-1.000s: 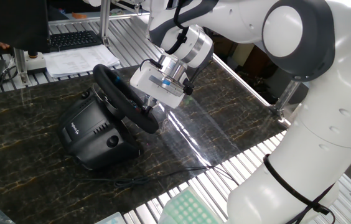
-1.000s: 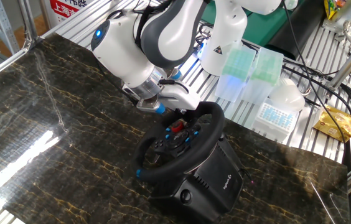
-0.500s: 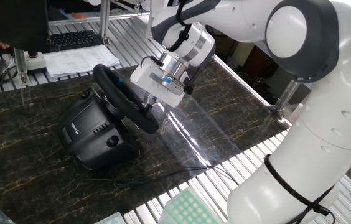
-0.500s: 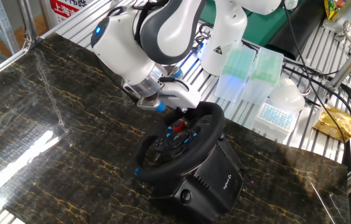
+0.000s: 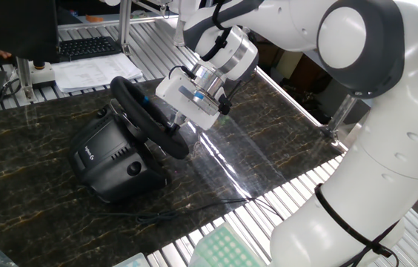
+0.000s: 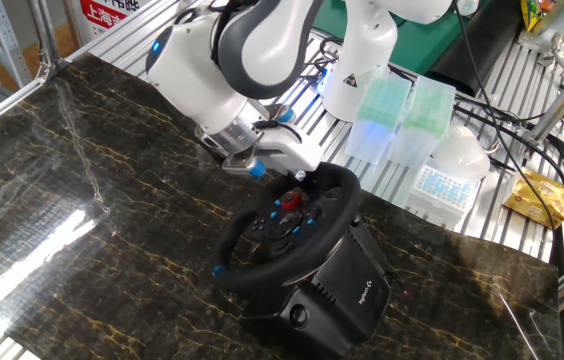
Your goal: Rotate the steering wheel 90 degrees clockwise
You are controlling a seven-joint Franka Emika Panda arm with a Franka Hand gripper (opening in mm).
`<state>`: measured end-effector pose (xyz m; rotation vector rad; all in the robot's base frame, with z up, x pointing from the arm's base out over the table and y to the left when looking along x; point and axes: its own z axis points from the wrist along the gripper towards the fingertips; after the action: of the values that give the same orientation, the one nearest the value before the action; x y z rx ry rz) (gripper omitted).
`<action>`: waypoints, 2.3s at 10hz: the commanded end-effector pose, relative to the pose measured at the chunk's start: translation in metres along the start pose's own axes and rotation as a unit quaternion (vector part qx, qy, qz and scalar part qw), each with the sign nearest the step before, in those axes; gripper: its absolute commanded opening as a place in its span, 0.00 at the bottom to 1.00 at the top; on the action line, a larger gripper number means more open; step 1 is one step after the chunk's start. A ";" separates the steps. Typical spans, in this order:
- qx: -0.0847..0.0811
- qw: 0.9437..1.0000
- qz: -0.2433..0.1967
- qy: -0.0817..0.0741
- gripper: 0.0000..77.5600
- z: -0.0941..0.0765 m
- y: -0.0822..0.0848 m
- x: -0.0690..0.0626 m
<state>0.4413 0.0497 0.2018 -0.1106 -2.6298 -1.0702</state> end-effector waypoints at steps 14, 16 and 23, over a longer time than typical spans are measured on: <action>-0.050 0.998 0.033 -0.028 0.00 -0.009 0.028 -0.012; -0.053 0.997 0.037 -0.029 0.00 -0.011 0.031 -0.015; -0.062 0.996 0.049 -0.030 0.00 -0.015 0.040 -0.029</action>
<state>0.4800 0.0705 0.2324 -0.2896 -2.5809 -1.2159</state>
